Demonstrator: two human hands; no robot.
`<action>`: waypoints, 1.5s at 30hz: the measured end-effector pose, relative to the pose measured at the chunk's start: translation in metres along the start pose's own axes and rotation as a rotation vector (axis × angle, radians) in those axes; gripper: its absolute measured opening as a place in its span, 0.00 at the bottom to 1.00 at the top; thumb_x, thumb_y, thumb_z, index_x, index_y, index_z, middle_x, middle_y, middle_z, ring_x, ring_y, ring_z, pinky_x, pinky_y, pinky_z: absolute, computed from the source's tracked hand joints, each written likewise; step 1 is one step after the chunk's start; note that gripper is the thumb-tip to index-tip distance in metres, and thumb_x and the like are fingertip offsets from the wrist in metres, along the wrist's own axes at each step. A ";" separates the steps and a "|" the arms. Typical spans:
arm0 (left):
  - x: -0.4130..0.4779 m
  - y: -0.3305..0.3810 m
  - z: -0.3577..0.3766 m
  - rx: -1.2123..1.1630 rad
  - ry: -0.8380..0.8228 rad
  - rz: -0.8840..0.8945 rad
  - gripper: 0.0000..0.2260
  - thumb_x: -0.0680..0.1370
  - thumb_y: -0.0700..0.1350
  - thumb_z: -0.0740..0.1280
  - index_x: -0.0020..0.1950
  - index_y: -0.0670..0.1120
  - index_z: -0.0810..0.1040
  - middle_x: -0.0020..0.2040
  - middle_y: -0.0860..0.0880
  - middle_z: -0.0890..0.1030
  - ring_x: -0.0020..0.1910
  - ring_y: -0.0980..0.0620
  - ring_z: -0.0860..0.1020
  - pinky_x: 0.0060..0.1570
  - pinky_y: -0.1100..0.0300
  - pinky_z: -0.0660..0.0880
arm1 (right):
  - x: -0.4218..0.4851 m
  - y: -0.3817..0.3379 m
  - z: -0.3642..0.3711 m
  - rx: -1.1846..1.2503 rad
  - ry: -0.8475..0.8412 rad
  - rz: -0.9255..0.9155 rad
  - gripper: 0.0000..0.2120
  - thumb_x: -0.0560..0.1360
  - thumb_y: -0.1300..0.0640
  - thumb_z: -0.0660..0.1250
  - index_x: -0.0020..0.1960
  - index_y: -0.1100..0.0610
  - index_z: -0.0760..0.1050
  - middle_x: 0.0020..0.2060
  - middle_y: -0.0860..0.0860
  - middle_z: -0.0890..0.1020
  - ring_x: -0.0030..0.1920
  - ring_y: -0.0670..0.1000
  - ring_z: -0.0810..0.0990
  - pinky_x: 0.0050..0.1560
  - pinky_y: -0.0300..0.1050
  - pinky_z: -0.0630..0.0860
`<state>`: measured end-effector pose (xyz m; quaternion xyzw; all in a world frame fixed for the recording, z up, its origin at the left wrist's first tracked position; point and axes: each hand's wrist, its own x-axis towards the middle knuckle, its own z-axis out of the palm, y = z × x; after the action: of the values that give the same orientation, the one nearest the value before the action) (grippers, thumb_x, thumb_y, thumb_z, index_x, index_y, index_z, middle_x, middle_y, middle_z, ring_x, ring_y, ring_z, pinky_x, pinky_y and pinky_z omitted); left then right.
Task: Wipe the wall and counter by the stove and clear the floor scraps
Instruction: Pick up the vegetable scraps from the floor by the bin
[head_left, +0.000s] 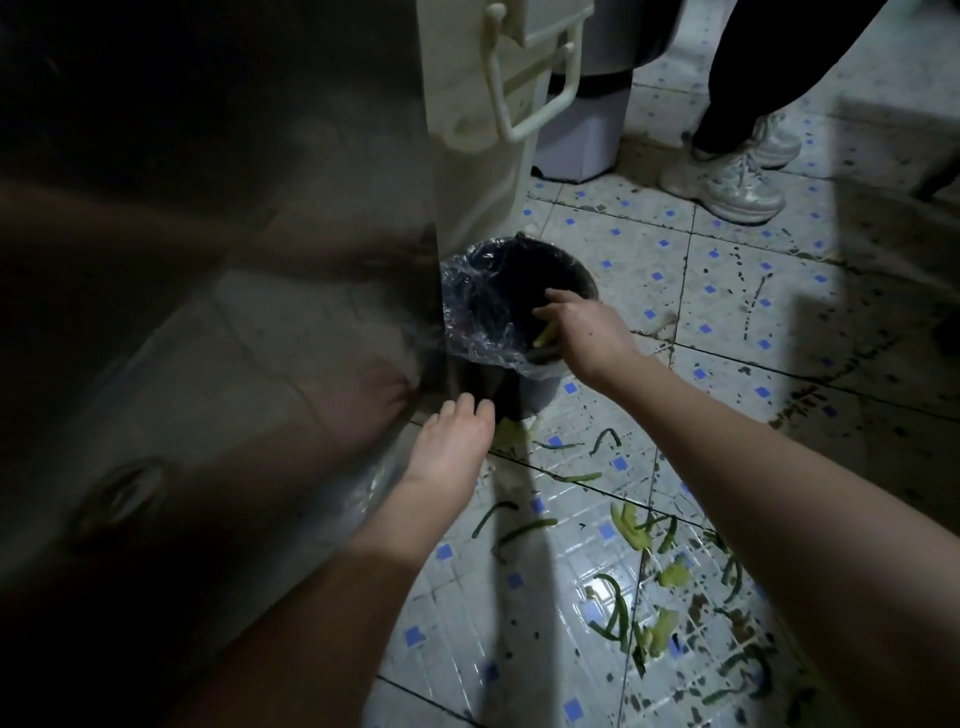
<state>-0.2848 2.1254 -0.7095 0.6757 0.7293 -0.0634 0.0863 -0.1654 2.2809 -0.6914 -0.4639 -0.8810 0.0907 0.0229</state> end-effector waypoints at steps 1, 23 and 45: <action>-0.001 0.001 0.003 0.002 -0.003 0.006 0.26 0.68 0.27 0.65 0.63 0.42 0.65 0.60 0.43 0.70 0.59 0.43 0.71 0.56 0.54 0.71 | -0.003 0.001 0.001 -0.021 -0.001 -0.006 0.26 0.73 0.69 0.61 0.69 0.53 0.70 0.74 0.51 0.64 0.66 0.57 0.73 0.65 0.54 0.70; 0.019 0.012 0.099 0.177 -0.058 0.120 0.28 0.67 0.33 0.68 0.65 0.43 0.65 0.60 0.44 0.72 0.60 0.44 0.72 0.55 0.54 0.71 | -0.116 0.043 0.099 0.002 0.015 0.068 0.22 0.73 0.68 0.63 0.66 0.54 0.72 0.63 0.53 0.77 0.60 0.58 0.75 0.60 0.53 0.72; 0.115 0.046 0.162 0.231 -0.034 0.121 0.14 0.76 0.31 0.58 0.62 0.40 0.68 0.59 0.41 0.73 0.58 0.42 0.72 0.55 0.51 0.71 | -0.179 0.079 0.148 0.136 -0.188 0.287 0.13 0.74 0.62 0.62 0.57 0.56 0.75 0.57 0.52 0.78 0.55 0.57 0.75 0.55 0.47 0.70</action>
<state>-0.2406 2.2070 -0.8914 0.7228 0.6735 -0.1533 0.0239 -0.0181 2.1569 -0.8430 -0.5717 -0.7958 0.1953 -0.0415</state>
